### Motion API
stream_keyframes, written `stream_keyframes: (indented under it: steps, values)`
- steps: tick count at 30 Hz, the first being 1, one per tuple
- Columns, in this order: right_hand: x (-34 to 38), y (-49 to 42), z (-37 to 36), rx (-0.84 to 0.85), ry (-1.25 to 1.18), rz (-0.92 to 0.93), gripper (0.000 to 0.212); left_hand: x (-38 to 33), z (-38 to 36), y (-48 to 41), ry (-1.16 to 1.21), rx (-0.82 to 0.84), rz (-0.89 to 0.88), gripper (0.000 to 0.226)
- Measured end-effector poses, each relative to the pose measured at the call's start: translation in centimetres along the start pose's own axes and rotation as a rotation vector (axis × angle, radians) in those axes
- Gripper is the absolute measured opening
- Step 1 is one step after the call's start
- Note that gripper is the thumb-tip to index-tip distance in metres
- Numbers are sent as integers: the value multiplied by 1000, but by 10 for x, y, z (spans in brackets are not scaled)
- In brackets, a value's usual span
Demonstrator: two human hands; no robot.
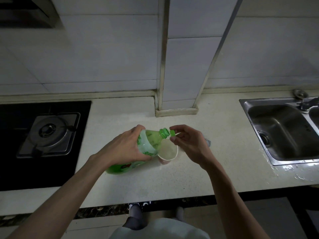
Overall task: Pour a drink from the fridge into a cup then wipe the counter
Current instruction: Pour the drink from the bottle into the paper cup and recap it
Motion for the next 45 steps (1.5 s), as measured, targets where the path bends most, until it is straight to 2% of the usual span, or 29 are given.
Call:
stream_keyframes:
  steps: [10, 14, 19, 21, 25, 28, 32, 34, 37, 41, 45]
  values:
    - [55, -10, -18, 1, 118, 213, 34, 12, 8, 15, 205, -60, -19, 78]
    - [87, -11, -31, 115, 166, 341, 35, 17, 20, 21, 327, -78, -43, 79]
    - [122, -12, -47, 252, 243, 458, 36, 30, 33, 26, 444, -7, -80, 80]
    - [128, -15, -50, 230, 319, 440, 34, 33, 37, 29, 468, -8, -99, 78]
    - [126, -22, -54, 76, 472, 332, 30, 39, 36, 31, 459, -30, -113, 78]
    - [116, -21, -59, -6, 531, 239, 48, 40, 33, 32, 437, -33, -140, 81]
    - [101, -15, -59, -10, 511, 66, 79, 48, 35, 29, 443, -65, -129, 80]
    - [96, -15, -53, -51, 493, 23, 82, 54, 39, 28, 460, -88, -118, 80]
    - [105, -17, -55, -65, 480, 153, 62, 58, 40, 26, 443, -79, -129, 81]
    - [112, -19, -80, 115, 479, 274, 41, 63, 40, 23, 401, -69, -139, 82]
    - [115, -22, -82, 15, 553, 291, 32, 64, 45, 23, 350, -59, -179, 82]
Point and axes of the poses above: each hand's wrist, its own y-axis away from the middle knuckle, its own z-axis out of the back of the hand, x = y × z, the point moved 9 cm from there along -y, towards the middle knuckle, and after that the axes turned 1 degree about z, right-handed, at the moved point
